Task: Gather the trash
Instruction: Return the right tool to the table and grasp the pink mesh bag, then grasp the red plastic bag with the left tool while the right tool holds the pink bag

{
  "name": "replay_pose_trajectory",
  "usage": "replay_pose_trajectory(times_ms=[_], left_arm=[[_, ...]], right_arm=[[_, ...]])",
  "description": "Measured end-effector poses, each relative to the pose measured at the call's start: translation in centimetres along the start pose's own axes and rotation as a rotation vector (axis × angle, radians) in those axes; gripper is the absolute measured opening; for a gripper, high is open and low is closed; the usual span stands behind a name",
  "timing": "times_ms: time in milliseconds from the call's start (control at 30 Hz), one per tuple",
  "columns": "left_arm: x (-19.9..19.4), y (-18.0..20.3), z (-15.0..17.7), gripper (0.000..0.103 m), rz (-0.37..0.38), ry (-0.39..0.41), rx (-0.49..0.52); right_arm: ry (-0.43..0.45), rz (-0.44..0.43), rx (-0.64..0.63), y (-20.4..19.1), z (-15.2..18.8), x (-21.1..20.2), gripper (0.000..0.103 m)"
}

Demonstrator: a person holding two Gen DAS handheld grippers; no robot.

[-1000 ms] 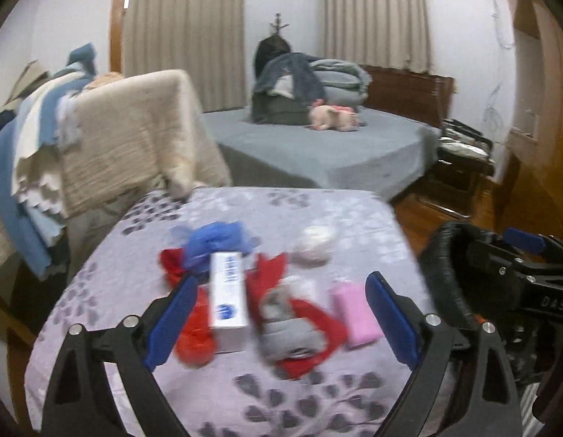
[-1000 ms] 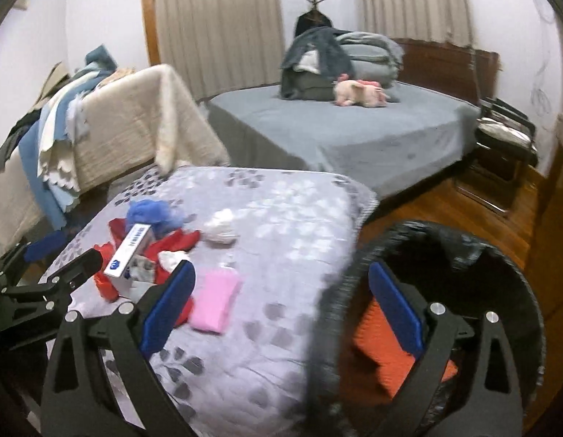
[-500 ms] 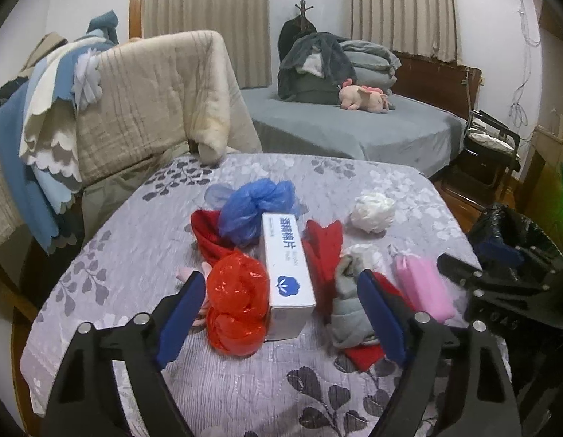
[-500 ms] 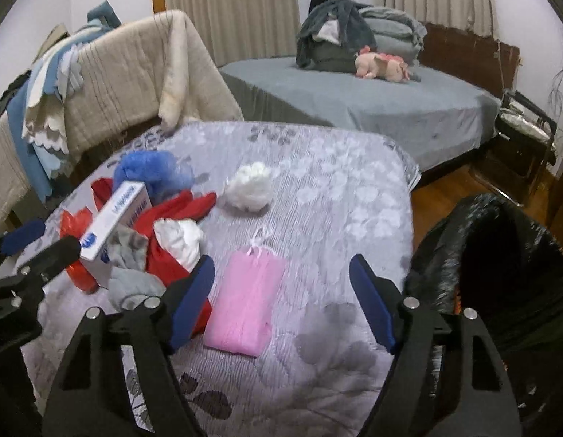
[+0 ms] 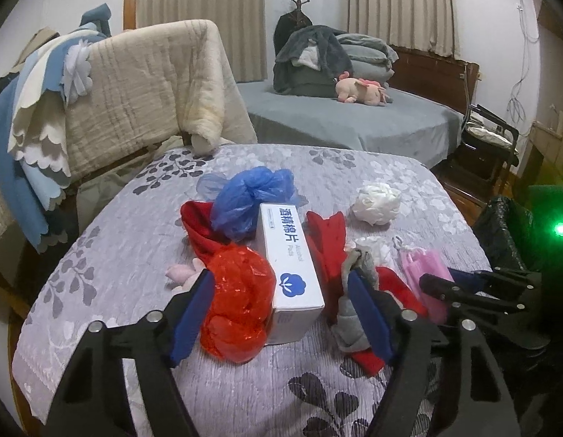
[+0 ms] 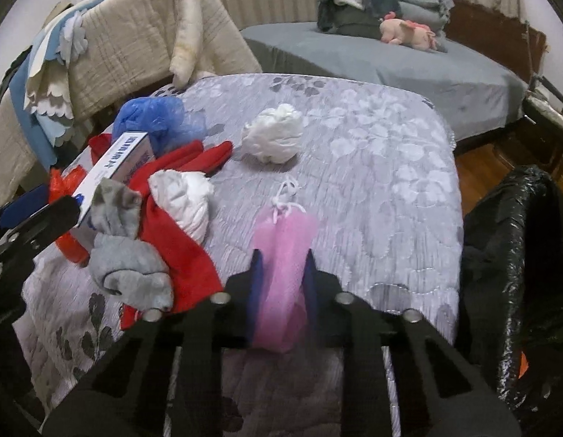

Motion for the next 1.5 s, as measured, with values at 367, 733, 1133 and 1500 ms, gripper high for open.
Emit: replay_pose_trajectory(times_ms=[367,733,1133,1500], left_arm=[[-1.4,-0.8,-0.6,0.065,-0.023,0.032,-0.033],[0.4,-2.8,0.9,0.046,-0.035,-0.028,-0.053],[0.3,-3.1,0.5,0.01,0.025,-0.028,-0.077],[-4.4,-3.2,-2.0,0.008,0.023,0.06,-0.085]], right_arm=[[0.06,-0.017,-0.011,-0.3,-1.6,-2.7,0.015],[0.045,-0.012,-0.022,-0.9,-1.5,-2.5,0.015],[0.051,-0.013,-0.047,-1.7,-1.8,-3.2,0.015],[0.12,-0.018,-0.059,-2.2,-2.8,-7.0,0.015]])
Point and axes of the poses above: each gripper's, at about its wrist camera, not at the fingertips, and x roughly the way its jaws point, y to its right, z to its underside, the point moved 2 cm from there along x, roughly the way its jaws point, and after that the axes turned 13 degrees about -z, right-handed, at the moved point
